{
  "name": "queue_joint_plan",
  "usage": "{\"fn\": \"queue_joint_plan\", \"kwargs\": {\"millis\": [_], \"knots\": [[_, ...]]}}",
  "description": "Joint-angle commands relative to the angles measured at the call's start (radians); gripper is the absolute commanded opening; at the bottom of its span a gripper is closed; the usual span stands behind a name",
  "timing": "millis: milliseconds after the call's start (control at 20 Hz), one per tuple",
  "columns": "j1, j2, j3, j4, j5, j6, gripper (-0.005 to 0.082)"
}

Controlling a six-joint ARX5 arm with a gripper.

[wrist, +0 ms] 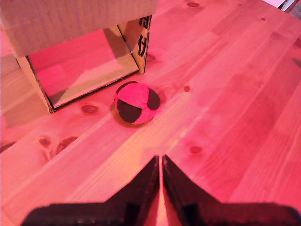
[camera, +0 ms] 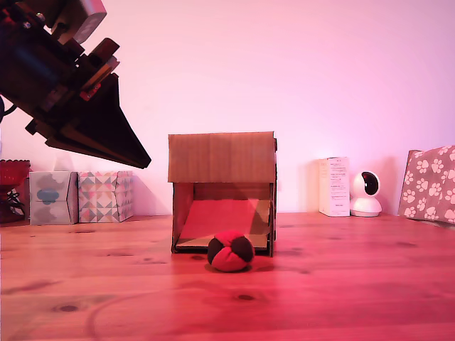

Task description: Drop the footbag into the cardboard dice tower

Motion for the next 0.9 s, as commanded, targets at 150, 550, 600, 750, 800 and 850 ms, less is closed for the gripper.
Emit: {"fn": "queue_joint_plan", "kwargs": {"millis": [150,550,600,750,800,850], "knots": [[-0.003,-0.008,0.002,0.027,0.003,-0.003,-0.0019],[-0.003,-0.008,0.002,0.031,0.003,-0.005,-0.0019],[-0.003,-0.007,0.002,0.037,0.003,-0.004,-0.0019],[-0.016,-0.006,0.002,0.149,0.010,-0.005,-0.0019],[-0.027,-0.006,0.002,0.199,0.010,-0.006,-0.0019],[-0.036,-0.006,0.002,0.242,0.010,-0.006,-0.0019]]}}
